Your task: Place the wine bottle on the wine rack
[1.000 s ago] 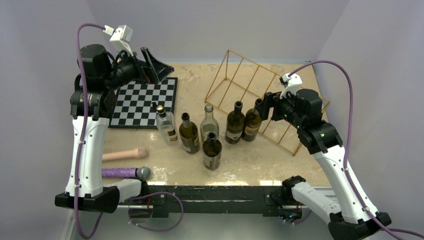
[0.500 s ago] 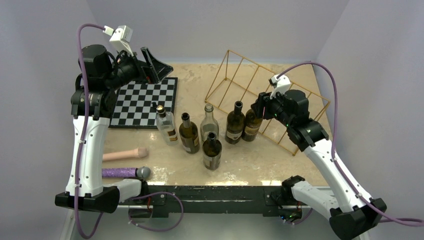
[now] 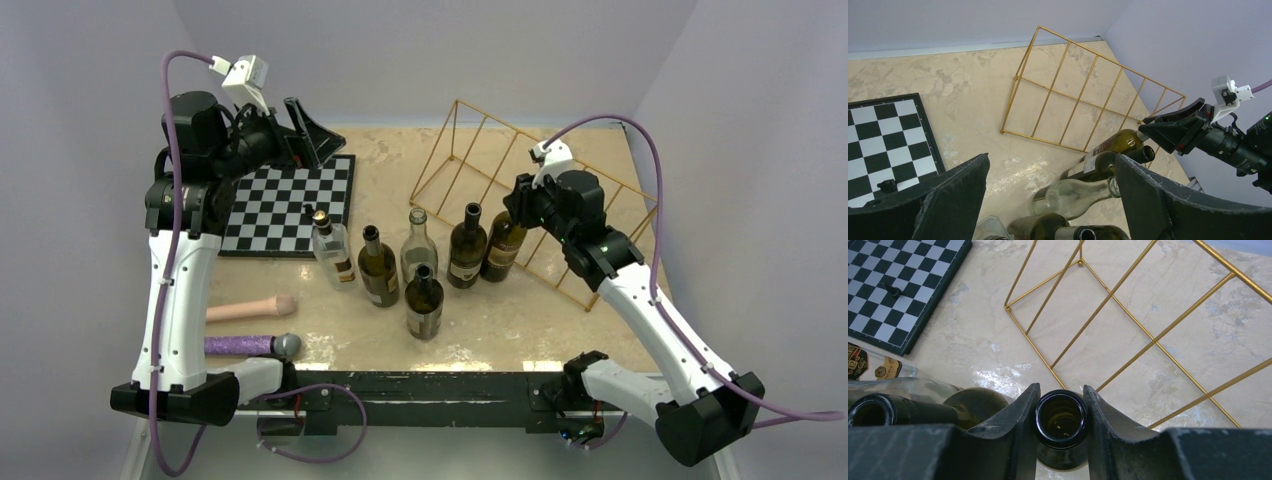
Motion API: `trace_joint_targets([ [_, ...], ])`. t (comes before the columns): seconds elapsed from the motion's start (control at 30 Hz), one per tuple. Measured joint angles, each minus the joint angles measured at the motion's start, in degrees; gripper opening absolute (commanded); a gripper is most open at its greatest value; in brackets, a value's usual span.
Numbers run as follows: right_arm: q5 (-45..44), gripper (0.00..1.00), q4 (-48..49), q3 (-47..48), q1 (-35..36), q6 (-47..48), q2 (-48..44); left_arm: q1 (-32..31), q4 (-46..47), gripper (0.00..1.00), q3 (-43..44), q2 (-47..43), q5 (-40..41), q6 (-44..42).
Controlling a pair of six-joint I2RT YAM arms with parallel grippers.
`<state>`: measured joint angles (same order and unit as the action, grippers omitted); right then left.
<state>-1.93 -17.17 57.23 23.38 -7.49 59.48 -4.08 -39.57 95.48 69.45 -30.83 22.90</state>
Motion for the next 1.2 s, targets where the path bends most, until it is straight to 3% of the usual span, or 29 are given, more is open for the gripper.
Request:
trace_joint_targets([
  [0.23,-1.6,0.00,-7.6,4.1,0.1,1.0,-0.3,0.0,-0.5,0.99,-0.2,0.0,0.2,0.0],
  [0.5,-1.2,0.00,-18.3,17.4,0.1,3.1,-0.6,0.0,-0.3,0.99,-0.2,0.0,-0.2,0.3],
  [0.63,-2.6,0.00,-21.7,19.5,-0.6,3.2,-2.8,0.0,0.3,0.99,-0.3,0.0,-0.7,0.6],
  [0.93,-2.6,0.00,-34.4,22.2,-13.1,1.4,-6.2,0.0,1.3,0.98,-0.5,0.7,-1.9,1.7],
  [1.2,-4.2,0.00,-36.9,20.4,-19.9,-2.2,-6.1,0.0,0.9,0.98,-0.5,1.4,-1.7,1.8],
])
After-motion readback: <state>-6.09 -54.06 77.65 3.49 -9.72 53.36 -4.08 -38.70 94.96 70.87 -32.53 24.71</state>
